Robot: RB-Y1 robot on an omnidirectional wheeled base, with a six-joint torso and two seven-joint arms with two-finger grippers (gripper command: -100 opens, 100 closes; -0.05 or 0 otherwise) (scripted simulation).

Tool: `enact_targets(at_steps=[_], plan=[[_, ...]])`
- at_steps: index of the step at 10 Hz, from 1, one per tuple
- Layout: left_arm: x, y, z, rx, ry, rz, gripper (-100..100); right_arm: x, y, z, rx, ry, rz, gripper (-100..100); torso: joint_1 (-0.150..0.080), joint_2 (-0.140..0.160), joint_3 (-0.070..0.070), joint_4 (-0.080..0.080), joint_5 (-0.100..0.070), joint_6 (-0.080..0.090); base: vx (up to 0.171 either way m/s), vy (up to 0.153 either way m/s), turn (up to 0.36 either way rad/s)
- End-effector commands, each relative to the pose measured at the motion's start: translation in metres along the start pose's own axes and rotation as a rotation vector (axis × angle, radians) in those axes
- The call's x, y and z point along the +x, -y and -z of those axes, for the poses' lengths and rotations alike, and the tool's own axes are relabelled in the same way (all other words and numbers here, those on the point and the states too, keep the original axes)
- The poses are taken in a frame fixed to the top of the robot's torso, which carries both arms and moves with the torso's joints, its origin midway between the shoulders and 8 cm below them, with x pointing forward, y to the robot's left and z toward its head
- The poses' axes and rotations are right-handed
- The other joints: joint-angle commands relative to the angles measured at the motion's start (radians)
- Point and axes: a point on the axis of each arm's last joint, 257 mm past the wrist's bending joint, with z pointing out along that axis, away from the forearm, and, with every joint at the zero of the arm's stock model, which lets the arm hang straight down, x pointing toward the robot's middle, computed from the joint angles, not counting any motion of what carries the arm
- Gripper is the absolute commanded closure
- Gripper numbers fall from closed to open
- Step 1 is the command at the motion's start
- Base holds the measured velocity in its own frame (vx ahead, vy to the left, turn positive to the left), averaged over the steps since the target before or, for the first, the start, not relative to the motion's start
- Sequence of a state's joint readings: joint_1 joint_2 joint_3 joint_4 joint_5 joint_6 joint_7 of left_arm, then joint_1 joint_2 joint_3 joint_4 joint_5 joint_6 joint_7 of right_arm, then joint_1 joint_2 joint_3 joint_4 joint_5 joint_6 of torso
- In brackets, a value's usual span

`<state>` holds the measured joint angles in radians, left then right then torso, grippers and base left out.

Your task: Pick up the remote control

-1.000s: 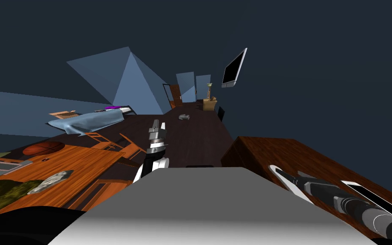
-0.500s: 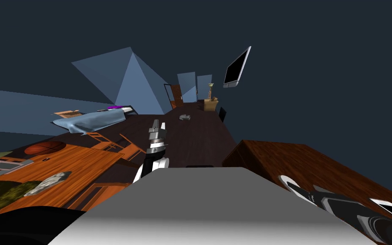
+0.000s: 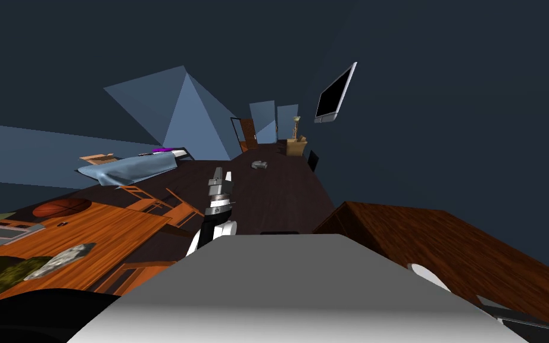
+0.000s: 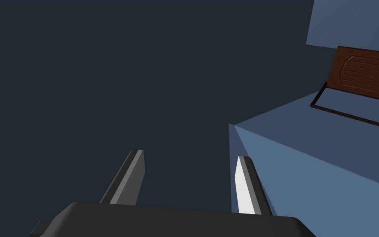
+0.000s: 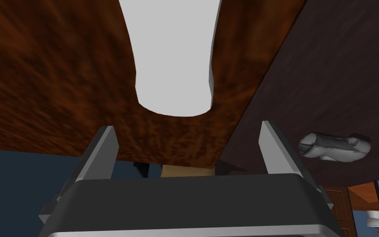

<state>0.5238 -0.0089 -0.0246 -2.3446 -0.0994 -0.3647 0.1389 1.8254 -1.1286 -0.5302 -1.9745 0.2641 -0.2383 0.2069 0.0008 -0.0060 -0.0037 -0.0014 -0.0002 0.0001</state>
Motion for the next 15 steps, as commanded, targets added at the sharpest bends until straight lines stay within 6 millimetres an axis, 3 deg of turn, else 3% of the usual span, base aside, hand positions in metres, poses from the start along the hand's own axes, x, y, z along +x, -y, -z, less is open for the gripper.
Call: enact_targets(at_steps=[1,6,7,8,9,10,15], plan=[[0.000,0.000,0.000,0.000,0.000,0.000,0,0.024,0.000,0.002,0.002,-0.066,0.001,-100,0.000,0.000,0.000,0.000,0.000,0.000,0.088,-0.017,0.014],[0.000,0.000,0.000,0.000,0.000,0.000,0,0.080,-0.005,0.013,-0.017,-0.219,-0.008,-100,-0.001,0.003,0.002,0.001,0.000,0.000,0.055,-0.023,0.008],[0.000,0.000,0.000,0.000,0.000,0.000,0,0.087,-0.009,0.013,-0.028,-0.237,-0.010,-100,-0.001,0.004,0.002,0.001,0.000,0.000,0.029,-0.056,0.000],[0.000,0.000,0.000,0.000,0.000,0.000,0,0.081,-0.007,0.014,-0.021,-0.222,-0.009,-100,-0.003,0.005,0.003,0.001,-0.001,0.000,0.010,-0.029,0.005],[0.000,0.000,0.000,0.000,0.000,0.000,0,0.082,-0.007,0.014,-0.022,-0.225,-0.009,0,-0.002,0.006,0.003,0.001,-0.001,0.000,0.000,0.000,0.000],[0.000,0.000,0.000,0.000,0.000,0.000,0,0.087,-0.007,0.008,-0.020,-0.225,-0.013,-100,0.000,0.006,0.004,0.002,0.000,0.000,0.010,-0.003,0.023],[0.000,0.000,0.000,0.000,0.000,0.000,0,0.094,-0.008,-0.002,-0.019,-0.226,-0.018,-100,0.000,0.006,0.004,0.002,0.000,0.000,0.009,0.000,0.016]])
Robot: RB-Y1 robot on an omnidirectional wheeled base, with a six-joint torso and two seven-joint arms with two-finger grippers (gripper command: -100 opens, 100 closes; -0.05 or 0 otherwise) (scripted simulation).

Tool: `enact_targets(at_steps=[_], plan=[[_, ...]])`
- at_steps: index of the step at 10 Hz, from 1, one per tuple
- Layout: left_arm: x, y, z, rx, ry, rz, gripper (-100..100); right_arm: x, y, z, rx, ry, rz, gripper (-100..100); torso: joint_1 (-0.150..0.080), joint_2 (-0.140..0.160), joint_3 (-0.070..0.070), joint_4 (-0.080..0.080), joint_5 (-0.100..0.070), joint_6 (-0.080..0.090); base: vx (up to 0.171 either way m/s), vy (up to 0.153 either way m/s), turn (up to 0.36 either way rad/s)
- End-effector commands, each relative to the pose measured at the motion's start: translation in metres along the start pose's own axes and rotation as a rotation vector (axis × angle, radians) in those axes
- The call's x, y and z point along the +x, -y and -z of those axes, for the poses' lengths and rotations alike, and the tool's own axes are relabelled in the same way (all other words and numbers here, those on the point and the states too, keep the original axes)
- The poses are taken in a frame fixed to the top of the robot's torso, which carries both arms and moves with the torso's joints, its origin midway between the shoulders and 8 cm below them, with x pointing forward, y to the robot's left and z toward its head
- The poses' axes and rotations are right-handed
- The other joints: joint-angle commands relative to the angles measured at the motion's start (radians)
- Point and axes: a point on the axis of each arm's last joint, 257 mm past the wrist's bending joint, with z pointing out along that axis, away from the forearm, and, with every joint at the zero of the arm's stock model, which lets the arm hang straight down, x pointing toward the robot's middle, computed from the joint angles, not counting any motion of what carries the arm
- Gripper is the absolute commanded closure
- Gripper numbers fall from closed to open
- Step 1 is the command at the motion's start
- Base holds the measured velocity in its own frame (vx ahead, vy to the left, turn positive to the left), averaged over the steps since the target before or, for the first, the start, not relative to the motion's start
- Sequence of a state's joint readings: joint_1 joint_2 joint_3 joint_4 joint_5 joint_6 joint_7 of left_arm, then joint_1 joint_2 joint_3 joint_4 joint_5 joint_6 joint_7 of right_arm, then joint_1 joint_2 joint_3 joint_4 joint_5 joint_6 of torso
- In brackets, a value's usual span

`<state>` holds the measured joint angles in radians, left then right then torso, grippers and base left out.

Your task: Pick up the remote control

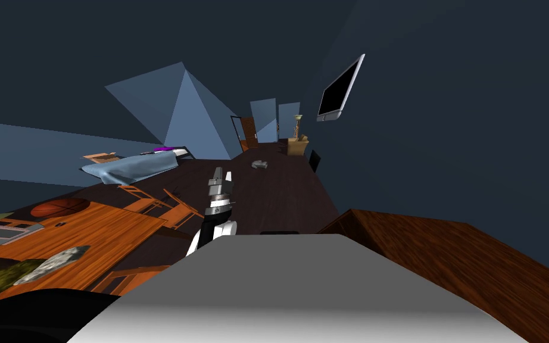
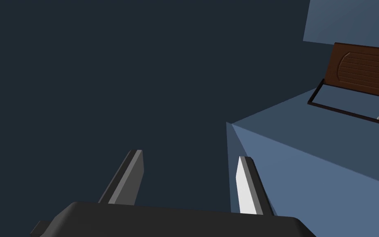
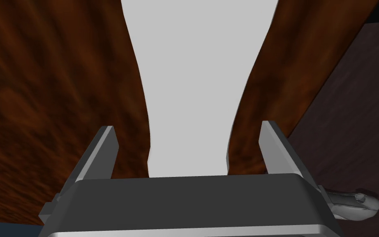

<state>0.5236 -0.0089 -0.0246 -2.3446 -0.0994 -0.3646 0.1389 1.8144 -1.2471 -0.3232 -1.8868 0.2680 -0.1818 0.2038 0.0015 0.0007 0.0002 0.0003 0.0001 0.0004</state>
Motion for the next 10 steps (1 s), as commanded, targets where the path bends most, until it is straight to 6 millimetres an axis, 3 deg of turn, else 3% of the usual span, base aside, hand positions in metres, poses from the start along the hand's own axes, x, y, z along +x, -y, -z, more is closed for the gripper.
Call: enact_targets(at_steps=[1,5,6,7,10], plan=[[0.000,0.000,0.000,0.000,0.000,0.000,0,0.000,0.000,0.000,0.000,0.000,0.000,100,0.000,0.000,0.000,0.000,0.000,0.000,0.000,0.000,0.000],[0.000,0.000,0.000,0.000,0.000,0.000,0,0.000,0.000,0.000,-0.001,0.000,-0.001,100,0.000,0.000,0.000,0.000,0.000,0.000,0.000,0.000,0.000],[0.000,0.000,0.000,0.000,0.000,0.000,0,0.000,0.000,0.000,-0.001,0.000,0.000,0,0.000,0.000,0.000,0.000,0.000,0.000,0.000,0.000,0.000],[0.000,0.000,0.000,0.000,0.000,0.000,0,-0.002,0.000,0.005,0.000,0.001,0.002,100,0.000,0.000,0.000,0.000,0.000,0.000,-0.007,-0.001,-0.016],[0.000,0.000,0.000,0.000,0.000,0.000,0,-0.007,0.000,0.016,-0.002,0.001,0.008,100,0.001,0.001,0.001,0.000,0.001,0.000,-0.012,0.001,-0.024]])
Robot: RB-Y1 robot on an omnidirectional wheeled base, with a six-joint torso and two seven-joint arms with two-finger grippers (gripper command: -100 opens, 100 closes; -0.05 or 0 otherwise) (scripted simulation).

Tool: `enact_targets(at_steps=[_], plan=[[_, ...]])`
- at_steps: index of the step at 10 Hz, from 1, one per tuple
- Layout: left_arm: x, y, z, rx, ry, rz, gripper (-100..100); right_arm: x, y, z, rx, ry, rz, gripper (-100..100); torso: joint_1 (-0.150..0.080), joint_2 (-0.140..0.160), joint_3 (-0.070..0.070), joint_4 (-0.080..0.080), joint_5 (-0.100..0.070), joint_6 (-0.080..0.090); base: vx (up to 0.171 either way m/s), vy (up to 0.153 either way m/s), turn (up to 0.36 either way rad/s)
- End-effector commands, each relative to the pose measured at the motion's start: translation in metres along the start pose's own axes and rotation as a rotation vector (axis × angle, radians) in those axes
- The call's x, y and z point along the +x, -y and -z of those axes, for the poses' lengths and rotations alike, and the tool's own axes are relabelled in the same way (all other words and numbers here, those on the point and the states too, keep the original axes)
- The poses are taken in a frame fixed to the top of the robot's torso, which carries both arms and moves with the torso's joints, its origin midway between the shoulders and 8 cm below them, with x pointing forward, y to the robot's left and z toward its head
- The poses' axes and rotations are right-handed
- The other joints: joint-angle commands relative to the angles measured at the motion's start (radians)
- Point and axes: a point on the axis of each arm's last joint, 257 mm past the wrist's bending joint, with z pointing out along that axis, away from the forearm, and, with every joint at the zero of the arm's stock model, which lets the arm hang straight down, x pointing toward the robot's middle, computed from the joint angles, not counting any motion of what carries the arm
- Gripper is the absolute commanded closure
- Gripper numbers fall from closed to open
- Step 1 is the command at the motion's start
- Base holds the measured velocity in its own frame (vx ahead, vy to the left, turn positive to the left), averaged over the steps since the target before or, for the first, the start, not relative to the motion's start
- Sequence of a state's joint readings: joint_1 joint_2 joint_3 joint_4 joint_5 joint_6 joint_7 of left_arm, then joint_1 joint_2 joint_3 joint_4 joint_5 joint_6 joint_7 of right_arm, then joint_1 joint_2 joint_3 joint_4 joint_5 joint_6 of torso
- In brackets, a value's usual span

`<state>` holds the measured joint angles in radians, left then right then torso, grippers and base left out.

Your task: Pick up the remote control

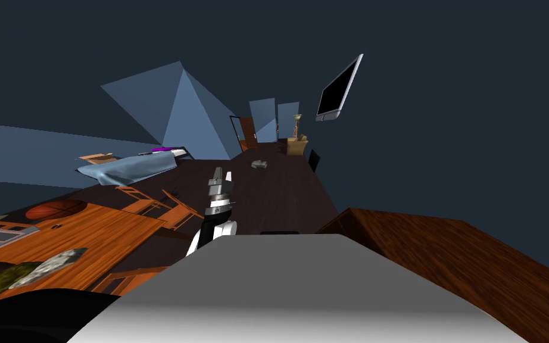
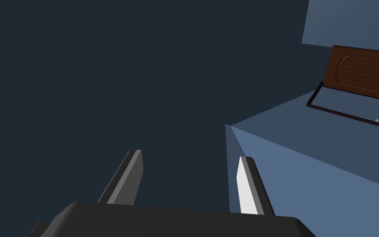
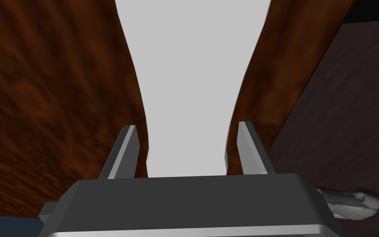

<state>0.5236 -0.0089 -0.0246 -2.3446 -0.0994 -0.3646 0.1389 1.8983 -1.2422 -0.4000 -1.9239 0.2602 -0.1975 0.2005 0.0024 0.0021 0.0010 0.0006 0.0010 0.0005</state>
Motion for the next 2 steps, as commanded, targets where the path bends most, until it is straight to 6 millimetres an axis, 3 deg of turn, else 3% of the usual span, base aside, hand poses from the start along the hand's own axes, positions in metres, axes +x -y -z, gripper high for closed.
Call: enact_targets(at_steps=[1,2], plan=[[0.0000,0.0000,0.0000,0.000,0.000,0.000,0,0.0000,0.0000,0.0000,0.000,0.000,0.000,100,0.000,0.000,0.000,0.000,0.000,0.000,-0.008,0.001,-0.005],[0.0000,0.0000,0.0000,0.000,0.000,0.000,0,-0.0005,-0.0002,0.0004,-0.001,0.001,0.000,0,0.000,0.000,0.000,0.000,0.000,0.000,0.000,0.000,0.000]])
